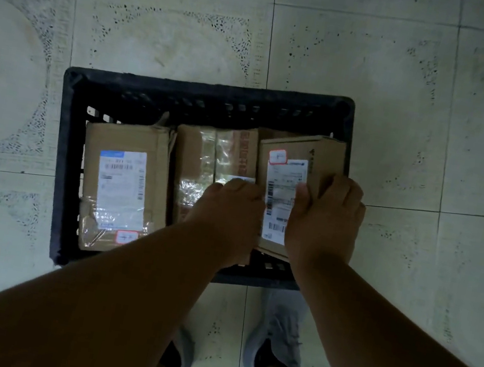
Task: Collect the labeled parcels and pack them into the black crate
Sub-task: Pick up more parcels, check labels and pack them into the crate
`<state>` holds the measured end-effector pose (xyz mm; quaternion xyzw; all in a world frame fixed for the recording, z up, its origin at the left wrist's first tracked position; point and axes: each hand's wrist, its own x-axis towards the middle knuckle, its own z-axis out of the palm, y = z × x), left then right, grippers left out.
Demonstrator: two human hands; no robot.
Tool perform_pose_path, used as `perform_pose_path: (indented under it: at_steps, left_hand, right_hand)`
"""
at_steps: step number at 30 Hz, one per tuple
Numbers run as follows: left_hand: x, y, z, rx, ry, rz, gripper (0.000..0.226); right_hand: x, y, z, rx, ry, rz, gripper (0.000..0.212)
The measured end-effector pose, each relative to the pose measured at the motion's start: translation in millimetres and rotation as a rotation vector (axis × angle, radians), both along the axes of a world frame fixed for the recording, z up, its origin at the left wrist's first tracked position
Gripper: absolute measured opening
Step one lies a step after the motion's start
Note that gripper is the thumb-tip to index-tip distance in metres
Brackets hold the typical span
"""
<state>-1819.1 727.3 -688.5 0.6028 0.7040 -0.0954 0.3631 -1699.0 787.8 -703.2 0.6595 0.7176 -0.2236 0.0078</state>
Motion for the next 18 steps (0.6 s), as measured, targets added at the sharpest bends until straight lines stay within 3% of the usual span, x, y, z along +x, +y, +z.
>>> perform_pose_path:
  at_steps: [10, 15, 18]
  left_hand:
    - [-14, -1, 1, 0.006, 0.094, -0.278, 0.065]
    - [-23, 5, -3, 0.049, 0.028, -0.185, 0.062]
    - [-30, -7, -6, 0.034, 0.020, -0.196, 0.072]
  right_hand:
    - [-5, 14, 2, -0.064, -0.118, 0.075, 0.044]
    - [-4, 18, 3, -0.064, -0.092, 0.074, 0.038]
    - [-3, 18, 0, -0.092, -0.076, 0.064, 0.031]
